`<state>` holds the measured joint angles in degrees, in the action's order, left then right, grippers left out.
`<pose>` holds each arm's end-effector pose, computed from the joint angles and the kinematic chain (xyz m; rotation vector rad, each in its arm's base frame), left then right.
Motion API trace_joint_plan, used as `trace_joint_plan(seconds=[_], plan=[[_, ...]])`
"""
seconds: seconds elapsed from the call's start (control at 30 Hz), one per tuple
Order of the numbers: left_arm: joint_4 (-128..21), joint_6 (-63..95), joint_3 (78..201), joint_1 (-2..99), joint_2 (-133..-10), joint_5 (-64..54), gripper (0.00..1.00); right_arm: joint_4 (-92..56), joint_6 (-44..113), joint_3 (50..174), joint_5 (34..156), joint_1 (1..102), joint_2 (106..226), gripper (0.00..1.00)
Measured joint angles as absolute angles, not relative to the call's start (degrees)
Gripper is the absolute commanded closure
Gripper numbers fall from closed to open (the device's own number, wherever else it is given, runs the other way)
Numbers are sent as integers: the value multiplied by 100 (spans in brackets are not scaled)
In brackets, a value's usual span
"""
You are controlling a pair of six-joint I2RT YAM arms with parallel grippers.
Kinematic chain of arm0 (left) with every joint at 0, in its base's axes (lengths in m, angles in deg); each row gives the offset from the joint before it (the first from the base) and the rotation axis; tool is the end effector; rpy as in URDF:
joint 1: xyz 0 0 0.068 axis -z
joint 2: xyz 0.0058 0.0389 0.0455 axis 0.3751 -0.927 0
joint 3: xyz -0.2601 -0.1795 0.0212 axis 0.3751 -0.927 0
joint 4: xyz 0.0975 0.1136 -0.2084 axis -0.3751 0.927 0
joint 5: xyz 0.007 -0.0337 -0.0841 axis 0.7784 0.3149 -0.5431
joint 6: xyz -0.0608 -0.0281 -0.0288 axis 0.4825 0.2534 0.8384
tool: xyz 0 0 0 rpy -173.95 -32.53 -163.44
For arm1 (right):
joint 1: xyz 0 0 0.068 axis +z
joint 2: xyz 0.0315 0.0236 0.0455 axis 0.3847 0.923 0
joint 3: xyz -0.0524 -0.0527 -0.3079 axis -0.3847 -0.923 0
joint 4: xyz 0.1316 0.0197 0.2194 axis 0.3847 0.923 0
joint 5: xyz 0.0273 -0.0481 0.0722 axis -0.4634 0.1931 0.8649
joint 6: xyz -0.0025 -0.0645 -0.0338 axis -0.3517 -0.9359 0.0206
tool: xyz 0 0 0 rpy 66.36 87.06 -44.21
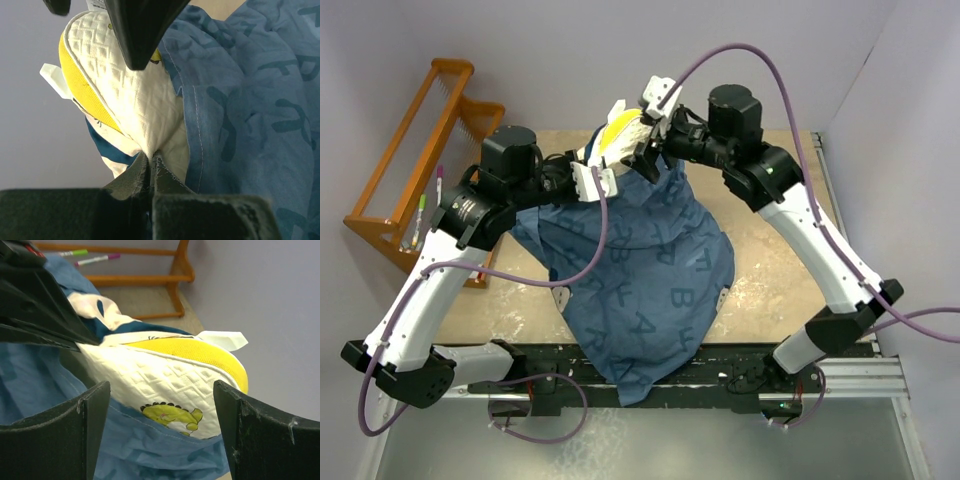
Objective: Remove the pillowcase from the pillow
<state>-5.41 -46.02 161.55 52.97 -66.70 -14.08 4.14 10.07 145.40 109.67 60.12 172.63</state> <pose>0.1928 -0.1365 0.5045 1.4138 1.3401 -0.0674 0.2561 0.2251 0.5626 -1.0024 1.2739 0.5776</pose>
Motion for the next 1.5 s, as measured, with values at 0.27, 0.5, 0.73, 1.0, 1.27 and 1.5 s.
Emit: trace_joint_plan(seconds=[0.27,0.5,0.73,1.0,1.27,1.5], plan=[[-493,-4704,16155,5297,-6646,-1427,100,663,-46,14931,11109,6028,17667,17],[-414,-4755,16155,5297,-6611,-1456,100,799,-846,15198,11020,6421,17920,19],[-277,-4750,16155,5292,-6589,-1458,100,799,-1205,15123,10993,6648,18246,23],[-237,-4748,16155,5279,-6484,-1443,100,314,-1299,14702,10939,6650,18218,38],[-292,-4761,16155,5264,-6342,-1408,100,-281,-1699,14170,10143,6932,18126,100],[-572,-4919,16151,5286,-6253,-1414,68,-2314,-1202,12990,9297,7123,17610,100]])
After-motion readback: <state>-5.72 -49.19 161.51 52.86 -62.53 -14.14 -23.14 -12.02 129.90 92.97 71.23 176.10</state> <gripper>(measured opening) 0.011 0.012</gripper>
